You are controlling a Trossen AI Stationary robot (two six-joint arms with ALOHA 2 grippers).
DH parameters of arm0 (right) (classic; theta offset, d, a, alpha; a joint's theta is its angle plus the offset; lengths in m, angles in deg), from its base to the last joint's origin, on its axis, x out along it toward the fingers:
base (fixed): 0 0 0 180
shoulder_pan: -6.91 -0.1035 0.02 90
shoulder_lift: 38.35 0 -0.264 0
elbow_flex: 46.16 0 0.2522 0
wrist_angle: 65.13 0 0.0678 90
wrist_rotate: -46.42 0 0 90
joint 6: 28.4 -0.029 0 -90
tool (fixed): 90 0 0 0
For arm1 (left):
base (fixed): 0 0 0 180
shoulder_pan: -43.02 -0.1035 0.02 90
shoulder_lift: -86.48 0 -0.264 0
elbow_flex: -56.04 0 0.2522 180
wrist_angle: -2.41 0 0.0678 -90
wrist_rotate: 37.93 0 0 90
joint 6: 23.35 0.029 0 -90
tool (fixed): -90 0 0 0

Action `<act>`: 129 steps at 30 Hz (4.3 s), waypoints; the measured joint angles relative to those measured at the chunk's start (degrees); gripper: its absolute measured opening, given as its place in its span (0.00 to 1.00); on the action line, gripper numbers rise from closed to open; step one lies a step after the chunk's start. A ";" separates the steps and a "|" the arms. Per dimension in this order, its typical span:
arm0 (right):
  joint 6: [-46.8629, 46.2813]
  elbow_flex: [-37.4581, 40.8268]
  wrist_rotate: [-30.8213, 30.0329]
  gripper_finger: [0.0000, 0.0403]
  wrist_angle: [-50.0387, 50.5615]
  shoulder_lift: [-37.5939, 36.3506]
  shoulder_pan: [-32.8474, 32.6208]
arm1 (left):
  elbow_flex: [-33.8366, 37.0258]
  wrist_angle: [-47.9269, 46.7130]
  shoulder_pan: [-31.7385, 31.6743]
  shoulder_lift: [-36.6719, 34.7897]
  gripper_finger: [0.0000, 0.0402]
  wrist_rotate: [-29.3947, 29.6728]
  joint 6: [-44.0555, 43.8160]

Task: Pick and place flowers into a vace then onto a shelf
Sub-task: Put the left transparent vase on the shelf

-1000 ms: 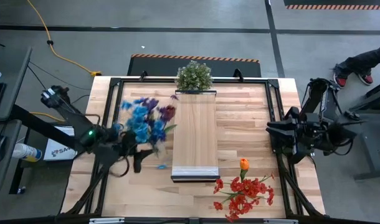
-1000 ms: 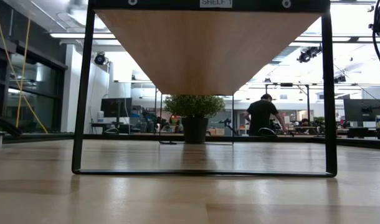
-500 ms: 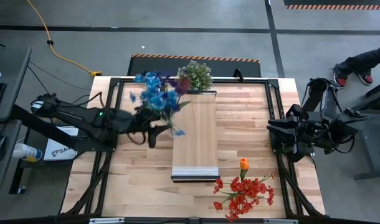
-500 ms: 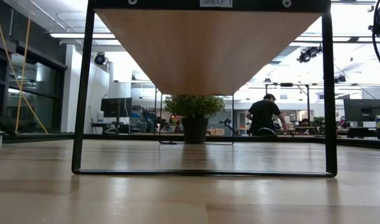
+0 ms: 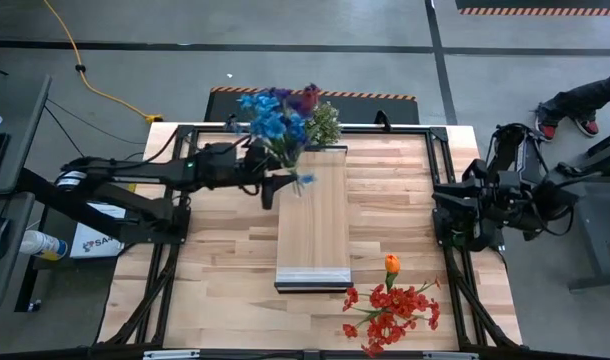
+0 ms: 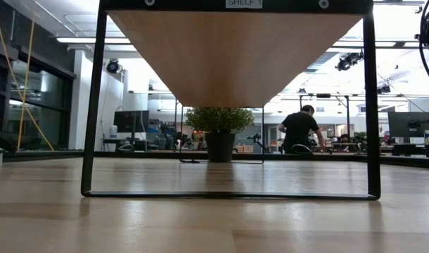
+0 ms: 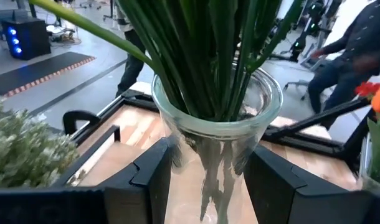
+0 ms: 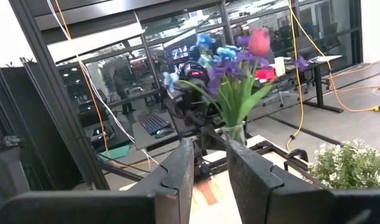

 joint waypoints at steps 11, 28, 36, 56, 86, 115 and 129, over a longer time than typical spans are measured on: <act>0.12 0.00 0.24 0.22 0.00 -0.57 0.00 | -9.71 -1.62 -6.14 11.17 0.50 -5.08 5.36; 0.47 0.00 4.31 0.22 0.04 -0.55 -0.02 | -13.16 -6.25 -8.78 16.51 0.52 -4.92 8.10; 1.65 0.00 4.31 0.22 0.03 -0.70 -0.01 | -12.01 -6.22 -8.76 16.53 0.50 -4.87 8.45; 1.59 0.00 4.33 0.22 0.01 -0.70 -0.02 | -11.98 -3.63 -8.60 20.49 0.59 -5.34 6.32; 1.61 0.00 6.27 0.22 0.00 -0.70 0.00 | -11.78 -7.20 -8.60 20.12 0.66 -6.58 4.45; 1.61 0.00 6.38 0.22 0.02 -0.70 -0.02 | -11.76 -10.40 -8.60 19.37 0.75 -5.71 4.03; 1.37 0.00 6.45 0.22 0.02 -0.70 0.00 | -11.78 -11.66 -8.60 19.37 0.81 -5.92 4.17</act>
